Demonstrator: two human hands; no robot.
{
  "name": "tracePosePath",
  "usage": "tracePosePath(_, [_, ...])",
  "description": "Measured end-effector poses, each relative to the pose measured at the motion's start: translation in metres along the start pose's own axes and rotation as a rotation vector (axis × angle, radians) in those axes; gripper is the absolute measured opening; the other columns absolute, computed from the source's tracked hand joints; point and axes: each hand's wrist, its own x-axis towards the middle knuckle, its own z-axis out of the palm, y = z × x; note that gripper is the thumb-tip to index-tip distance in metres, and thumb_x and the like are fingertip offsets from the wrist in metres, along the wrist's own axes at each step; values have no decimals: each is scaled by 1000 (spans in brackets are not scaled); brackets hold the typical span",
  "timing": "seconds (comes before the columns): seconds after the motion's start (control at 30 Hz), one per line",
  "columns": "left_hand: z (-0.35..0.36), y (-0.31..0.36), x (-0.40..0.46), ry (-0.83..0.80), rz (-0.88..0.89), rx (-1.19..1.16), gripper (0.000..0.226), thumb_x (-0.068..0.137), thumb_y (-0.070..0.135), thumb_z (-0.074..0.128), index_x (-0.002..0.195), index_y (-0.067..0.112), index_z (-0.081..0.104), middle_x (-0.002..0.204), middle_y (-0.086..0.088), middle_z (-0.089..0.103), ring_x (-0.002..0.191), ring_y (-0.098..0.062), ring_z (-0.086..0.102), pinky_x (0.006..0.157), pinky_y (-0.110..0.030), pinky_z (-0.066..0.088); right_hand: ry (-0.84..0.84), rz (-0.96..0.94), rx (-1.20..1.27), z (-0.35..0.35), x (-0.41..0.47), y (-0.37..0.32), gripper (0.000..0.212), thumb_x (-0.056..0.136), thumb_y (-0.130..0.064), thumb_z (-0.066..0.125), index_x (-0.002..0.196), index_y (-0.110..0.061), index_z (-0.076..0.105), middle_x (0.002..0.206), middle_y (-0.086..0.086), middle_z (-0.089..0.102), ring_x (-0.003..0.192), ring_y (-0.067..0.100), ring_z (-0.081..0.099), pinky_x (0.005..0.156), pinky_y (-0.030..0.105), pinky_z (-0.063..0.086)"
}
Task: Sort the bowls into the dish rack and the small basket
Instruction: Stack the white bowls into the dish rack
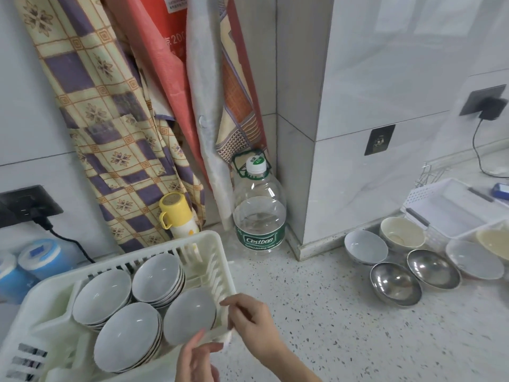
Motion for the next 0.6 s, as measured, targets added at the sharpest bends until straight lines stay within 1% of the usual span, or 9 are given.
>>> tracePosePath(0.07, [32, 14, -8, -31, -45, -51, 29, 92, -19, 46, 89, 0, 68, 72, 4, 70, 35, -9, 34, 37, -9, 28, 30, 71, 82, -31, -9, 8, 36, 92, -8, 48, 86, -34, 73, 58, -5, 63, 51, 10, 45, 53, 23, 36])
tracePosePath(0.1, [48, 21, -12, -36, -73, -86, 31, 92, -19, 45, 91, 1, 68, 71, 3, 70, 34, -7, 32, 36, -10, 28, 51, 100, 121, -50, -14, 13, 33, 94, -7, 48, 88, -28, 73, 58, -3, 63, 48, 11, 42, 51, 23, 35])
tracePosePath(0.17, [84, 31, -22, -58, -152, -149, 31, 94, -13, 47, 95, 9, 69, 68, -4, 71, 33, -10, 33, 35, -12, 29, 120, 158, 182, -94, -21, 24, 31, 96, -3, 47, 90, -20, 73, 57, 1, 62, 46, 12, 39, 48, 23, 32])
tracePosePath(0.23, [119, 37, -30, -147, -220, -143, 28, 97, -6, 49, 97, 13, 70, 67, -7, 71, 33, -13, 35, 36, -15, 30, 212, 197, 203, -139, -26, 33, 31, 95, 0, 48, 88, -17, 73, 55, 4, 62, 45, 13, 39, 48, 22, 33])
tracePosePath(0.3, [156, 40, -33, -233, -301, -136, 25, 98, 0, 51, 97, 16, 70, 67, -6, 72, 34, -14, 37, 37, -17, 31, 301, 198, 236, -185, -30, 41, 32, 95, 3, 48, 86, -13, 73, 53, 6, 61, 43, 11, 38, 46, 19, 32])
tracePosePath(0.43, [231, 48, -32, -381, -436, -115, 20, 99, 6, 51, 98, 17, 68, 70, -5, 73, 35, -12, 41, 37, -18, 33, 461, 195, 209, -271, -31, 60, 32, 91, 6, 52, 81, -13, 75, 53, 7, 60, 43, 8, 43, 46, 16, 35])
tracePosePath(0.53, [280, 52, -25, -393, -481, -90, 15, 99, 10, 53, 98, 17, 66, 71, -6, 73, 35, -12, 41, 37, -18, 33, 545, 207, 218, -325, -28, 69, 30, 89, 6, 55, 77, -12, 76, 54, 5, 58, 46, 7, 48, 46, 16, 37])
tracePosePath(0.6, [308, 53, -20, -391, -507, -45, 11, 99, 14, 54, 100, 19, 64, 79, -6, 74, 37, -11, 43, 38, -19, 34, 575, 228, 217, -358, -26, 72, 28, 90, 4, 56, 79, -12, 76, 54, 3, 58, 48, 7, 48, 49, 20, 37])
